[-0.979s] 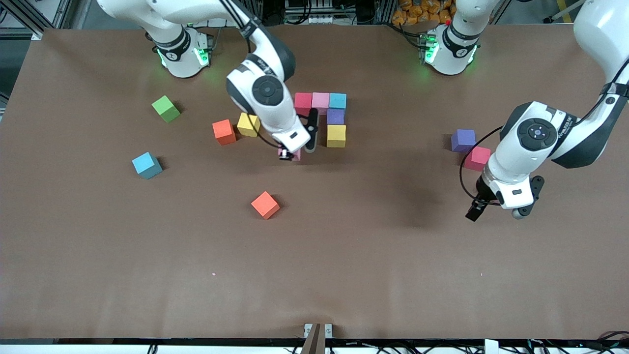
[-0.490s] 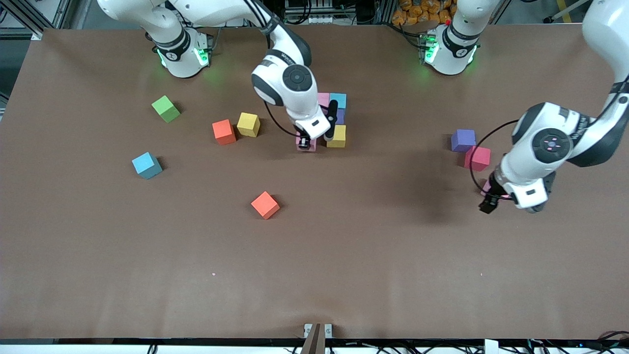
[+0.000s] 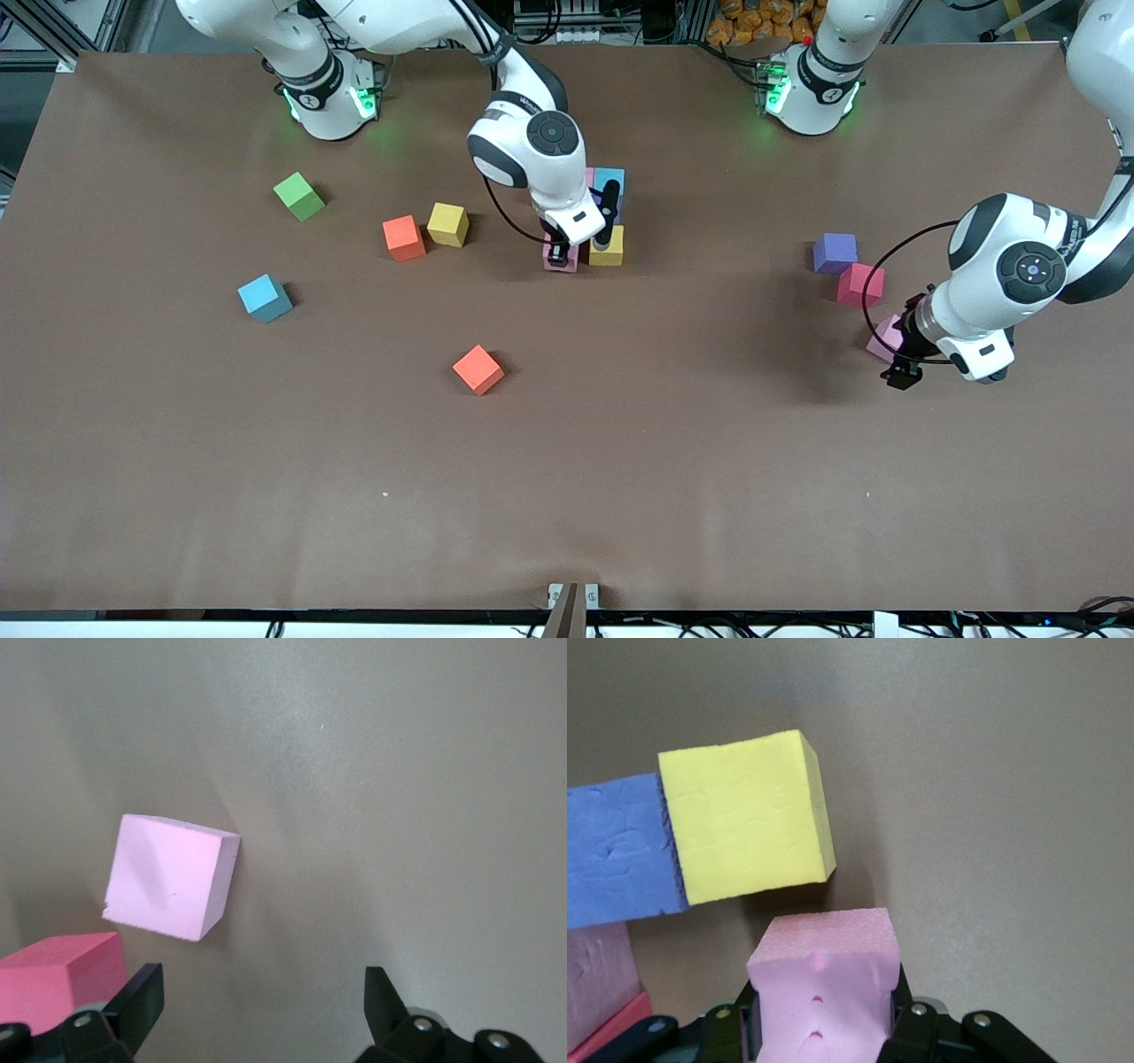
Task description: Form number 2 with 11 blocks
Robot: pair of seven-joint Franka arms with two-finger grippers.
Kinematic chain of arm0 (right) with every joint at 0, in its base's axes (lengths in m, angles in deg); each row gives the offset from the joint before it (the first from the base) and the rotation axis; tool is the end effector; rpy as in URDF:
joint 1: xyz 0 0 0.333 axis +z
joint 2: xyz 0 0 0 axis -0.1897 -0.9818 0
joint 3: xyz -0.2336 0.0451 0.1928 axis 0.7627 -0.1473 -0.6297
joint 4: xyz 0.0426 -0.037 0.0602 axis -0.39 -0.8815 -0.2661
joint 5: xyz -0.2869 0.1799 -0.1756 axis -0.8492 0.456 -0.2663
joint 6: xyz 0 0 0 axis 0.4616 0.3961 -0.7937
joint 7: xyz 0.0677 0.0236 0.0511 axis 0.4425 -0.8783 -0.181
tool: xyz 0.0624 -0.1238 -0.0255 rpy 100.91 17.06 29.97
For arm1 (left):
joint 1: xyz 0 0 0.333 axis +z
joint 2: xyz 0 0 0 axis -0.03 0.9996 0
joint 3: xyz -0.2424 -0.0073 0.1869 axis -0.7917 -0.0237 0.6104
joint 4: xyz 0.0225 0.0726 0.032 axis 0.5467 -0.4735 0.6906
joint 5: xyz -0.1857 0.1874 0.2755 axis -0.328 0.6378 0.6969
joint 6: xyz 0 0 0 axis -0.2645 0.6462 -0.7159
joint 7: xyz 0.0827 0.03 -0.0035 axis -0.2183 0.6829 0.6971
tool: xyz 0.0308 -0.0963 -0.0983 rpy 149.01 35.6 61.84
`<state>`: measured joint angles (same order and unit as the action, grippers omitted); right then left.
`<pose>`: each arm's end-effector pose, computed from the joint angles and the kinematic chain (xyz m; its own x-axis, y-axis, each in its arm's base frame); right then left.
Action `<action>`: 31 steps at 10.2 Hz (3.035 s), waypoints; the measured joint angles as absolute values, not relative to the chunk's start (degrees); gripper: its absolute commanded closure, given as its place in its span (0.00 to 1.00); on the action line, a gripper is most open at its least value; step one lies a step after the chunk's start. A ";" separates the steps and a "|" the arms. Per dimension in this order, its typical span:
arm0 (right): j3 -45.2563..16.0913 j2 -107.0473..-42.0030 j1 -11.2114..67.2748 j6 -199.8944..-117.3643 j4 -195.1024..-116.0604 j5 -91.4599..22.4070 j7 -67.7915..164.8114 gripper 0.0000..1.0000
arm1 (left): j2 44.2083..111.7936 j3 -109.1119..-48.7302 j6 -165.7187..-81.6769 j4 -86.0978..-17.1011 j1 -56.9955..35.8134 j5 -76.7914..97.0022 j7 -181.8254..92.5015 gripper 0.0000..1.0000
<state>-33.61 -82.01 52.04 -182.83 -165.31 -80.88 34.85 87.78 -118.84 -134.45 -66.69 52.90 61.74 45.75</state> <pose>0.3663 0.5045 0.1907 0.1984 0.9798 0.0240 0.9801 -0.1983 -0.0049 0.5855 0.0101 0.2364 0.3408 0.9385 0.0545 0.9400 -0.3412 -0.0029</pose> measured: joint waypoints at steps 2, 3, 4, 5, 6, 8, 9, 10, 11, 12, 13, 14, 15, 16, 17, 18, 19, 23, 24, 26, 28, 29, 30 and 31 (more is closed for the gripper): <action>-33.61 -83.04 52.74 -184.26 -165.31 -81.09 36.12 0.61 | 88.23 -117.70 -138.35 -68.91 53.85 64.52 45.62 0.00; -33.66 -83.25 53.00 -184.46 -165.31 -81.19 36.35 0.61 | 88.56 -117.21 -139.41 -69.88 54.14 65.67 44.94 0.00; -33.76 -83.25 53.15 -184.50 -165.29 -81.22 36.41 0.61 | 88.85 -116.88 -139.89 -70.58 54.60 66.31 42.25 0.00; -33.82 -83.25 53.27 -184.52 -165.29 -81.25 36.44 0.61 | 88.90 -116.68 -139.99 -71.01 55.47 66.36 38.14 0.00; -33.89 -83.25 53.39 -184.53 -165.29 -81.28 36.46 0.61 | 88.90 -116.63 -140.00 -71.40 56.52 66.37 34.47 0.00; -34.21 -83.25 53.52 -184.53 -165.28 -81.30 36.67 0.60 | 88.90 -116.62 -140.00 -72.46 58.30 66.37 30.56 0.00; -34.26 -83.25 53.54 -184.54 -165.28 -81.34 36.96 0.59 | 88.90 -116.62 -140.00 -73.03 58.86 66.37 29.93 0.00; -34.27 -83.25 53.55 -184.54 -165.28 -81.41 37.09 0.59 | 88.90 -116.62 -139.99 -73.78 59.25 66.37 29.86 0.00; -34.27 -83.25 53.55 -184.54 -165.28 -81.69 37.11 0.57 | 88.90 -116.61 -139.99 -74.68 59.80 66.37 29.86 0.00; -34.28 -83.25 53.56 -184.55 -165.27 -82.04 37.12 0.56 | 88.90 -116.60 -139.99 -75.47 60.52 66.38 29.86 0.00; -34.28 -83.25 53.56 -184.82 -165.27 -82.40 37.12 0.53 | 88.89 -116.60 -140.00 -75.99 61.01 66.39 29.84 0.00; -34.28 -83.25 53.57 -185.36 -165.27 -82.71 37.14 0.42 | 88.89 -116.60 -140.00 -76.29 61.16 66.39 29.84 0.00; -34.28 -83.25 53.57 -185.54 -165.27 -82.78 37.15 0.31 | 88.88 -116.62 -140.00 -76.48 61.16 66.40 29.84 0.00; -34.28 -83.25 53.57 -185.59 -165.27 -82.80 37.15 0.21 | 88.79 -116.63 -140.00 -76.74 61.18 66.44 29.84 0.00; -34.28 -83.25 53.57 -185.68 -165.27 -82.81 37.17 0.15 | 88.58 -116.71 -140.00 -77.02 61.22 66.51 29.84 0.00; -34.28 -83.25 53.57 -185.86 -165.27 -82.82 37.19 0.07 | 88.29 -117.18 -140.00 -77.30 61.29 66.53 29.82 0.00; -34.27 -83.25 53.57 -185.94 -165.27 -82.82 37.20 0.02 | 87.92 -118.15 -140.00 -77.76 61.37 66.54 29.82 0.00; -34.23 -83.21 53.57 -186.32 -165.24 -82.86 37.21 0.00 | 85.50 -122.77 -139.96 -81.86 61.64 66.59 28.30 0.00; -34.19 -83.06 53.56 -186.31 -165.16 -82.86 37.21 0.00 | 84.97 -123.72 -139.95 -83.69 61.91 66.62 26.26 0.00; -34.11 -81.92 53.53 -184.77 -165.04 -82.86 37.23 0.00 | 84.06 -128.15 -139.94 -87.80 65.73 66.62 22.72 0.00; -34.71 -79.40 53.52 -179.33 -164.86 -82.86 37.45 0.00 | 83.72 -134.05 -139.93 -91.61 72.30 66.62 19.38 0.00; -34.92 -77.90 53.50 -176.72 -164.78 -82.86 37.58 0.00 | 83.58 -136.59 -139.69 -92.87 75.86 66.63 17.14 0.00; -34.99 -76.49 53.09 -174.88 -164.77 -82.86 37.59 0.00 | 83.52 -138.27 -138.64 -93.80 78.54 66.63 15.11 0.00; -35.08 -75.27 51.76 -173.53 -164.76 -82.86 37.51 0.00 | 83.51 -139.02 -137.34 -94.47 79.80 66.63 14.00 0.00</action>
